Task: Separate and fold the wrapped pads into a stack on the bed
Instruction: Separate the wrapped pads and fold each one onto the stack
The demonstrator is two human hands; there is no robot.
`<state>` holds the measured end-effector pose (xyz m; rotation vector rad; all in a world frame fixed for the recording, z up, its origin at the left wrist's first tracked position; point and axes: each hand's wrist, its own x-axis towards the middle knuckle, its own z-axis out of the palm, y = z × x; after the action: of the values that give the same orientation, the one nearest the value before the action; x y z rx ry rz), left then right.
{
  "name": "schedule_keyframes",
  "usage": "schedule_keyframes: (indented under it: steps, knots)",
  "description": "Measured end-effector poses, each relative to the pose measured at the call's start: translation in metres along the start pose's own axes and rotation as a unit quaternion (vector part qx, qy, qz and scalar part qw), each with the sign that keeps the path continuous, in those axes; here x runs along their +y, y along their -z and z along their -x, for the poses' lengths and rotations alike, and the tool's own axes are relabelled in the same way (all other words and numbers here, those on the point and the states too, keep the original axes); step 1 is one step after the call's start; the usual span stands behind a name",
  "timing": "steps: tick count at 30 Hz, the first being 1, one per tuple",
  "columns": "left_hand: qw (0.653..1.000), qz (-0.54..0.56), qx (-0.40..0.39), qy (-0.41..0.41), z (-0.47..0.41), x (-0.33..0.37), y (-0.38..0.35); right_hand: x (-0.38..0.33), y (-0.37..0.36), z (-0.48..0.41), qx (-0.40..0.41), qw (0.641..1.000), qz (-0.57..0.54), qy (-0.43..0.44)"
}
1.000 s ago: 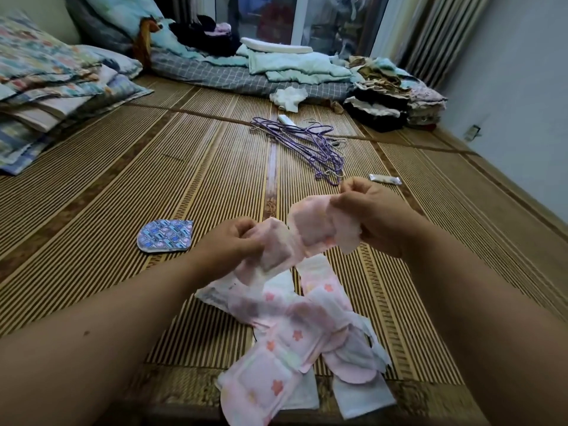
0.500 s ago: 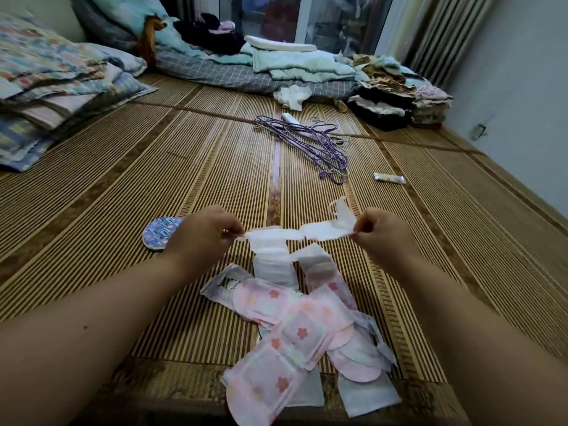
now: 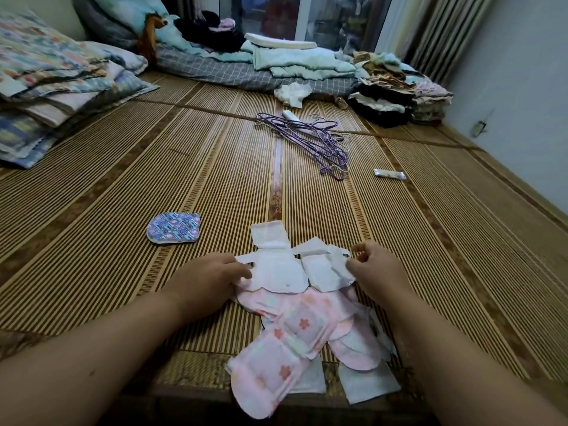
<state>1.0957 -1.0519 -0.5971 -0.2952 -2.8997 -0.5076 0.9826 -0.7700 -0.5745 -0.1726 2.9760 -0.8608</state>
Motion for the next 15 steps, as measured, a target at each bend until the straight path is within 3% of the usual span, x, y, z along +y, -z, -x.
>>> schedule_keyframes:
  steps: [2,4,7,11,15]
  knots:
    - [0.999,-0.014,0.028,0.026,0.002,-0.001,-0.001,-0.008,-0.003,-0.002,-0.050,0.998,-0.023,-0.034]
    - [0.997,-0.038,0.039,0.052,0.004,-0.003,-0.001,-0.013,-0.009,-0.004,-0.069,0.997,0.023,-0.030]
    - [0.992,-0.074,0.047,0.086,0.005,-0.006,0.002,-0.013,-0.018,-0.005,-0.010,0.999,0.045,-0.024]
    - [0.988,-0.063,0.055,0.131,0.002,-0.009,0.006,-0.002,-0.015,-0.008,0.097,0.979,-0.135,-0.116]
    - [0.980,-0.020,0.077,0.181,-0.002,-0.004,0.009,-0.004,-0.008,-0.001,0.141,0.895,-0.360,-0.221]
